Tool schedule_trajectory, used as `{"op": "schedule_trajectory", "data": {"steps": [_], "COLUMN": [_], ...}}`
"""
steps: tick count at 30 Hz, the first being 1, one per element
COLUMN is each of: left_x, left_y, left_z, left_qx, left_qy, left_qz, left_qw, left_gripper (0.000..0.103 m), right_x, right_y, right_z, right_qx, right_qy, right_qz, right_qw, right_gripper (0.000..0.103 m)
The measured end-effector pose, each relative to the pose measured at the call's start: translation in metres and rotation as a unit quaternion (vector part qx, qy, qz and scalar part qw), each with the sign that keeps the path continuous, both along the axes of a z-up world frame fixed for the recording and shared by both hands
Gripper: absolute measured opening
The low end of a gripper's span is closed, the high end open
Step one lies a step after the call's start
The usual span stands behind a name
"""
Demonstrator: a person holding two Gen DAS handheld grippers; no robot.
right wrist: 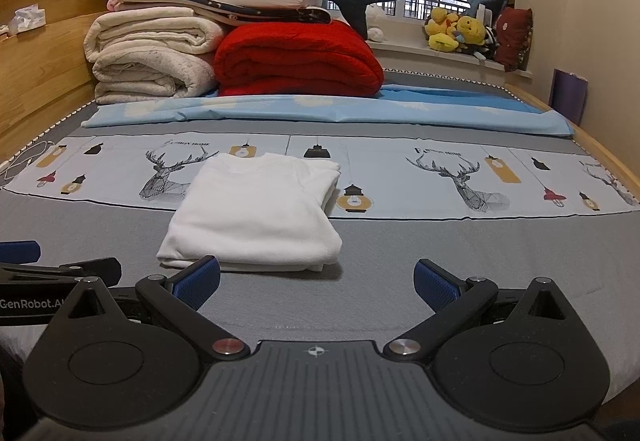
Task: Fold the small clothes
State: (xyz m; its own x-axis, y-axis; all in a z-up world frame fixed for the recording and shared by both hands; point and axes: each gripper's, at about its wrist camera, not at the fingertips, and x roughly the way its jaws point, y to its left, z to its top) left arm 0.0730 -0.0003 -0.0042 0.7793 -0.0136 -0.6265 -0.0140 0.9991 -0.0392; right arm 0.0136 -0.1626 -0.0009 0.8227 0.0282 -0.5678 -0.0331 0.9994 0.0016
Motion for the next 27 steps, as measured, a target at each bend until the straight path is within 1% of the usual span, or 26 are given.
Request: {"op": "schedule_trajectory", "data": {"steps": [27], "left_x": [-0.0015], "left_y": [-0.0023], "left_z": [-0.0037], "left_qx": [0.001], "left_qy": [-0.002], "left_qz": [-0.012], "left_qw": [0.9999], "left_gripper": [0.103], "right_x": [0.0011], "right_y": [0.0042], "right_z": [-0.0002], "right_qx": [-0.001], "right_qy": [0.002], "right_qz": [0.008], "right_qw": [1.0], "right_gripper": [0.102]}}
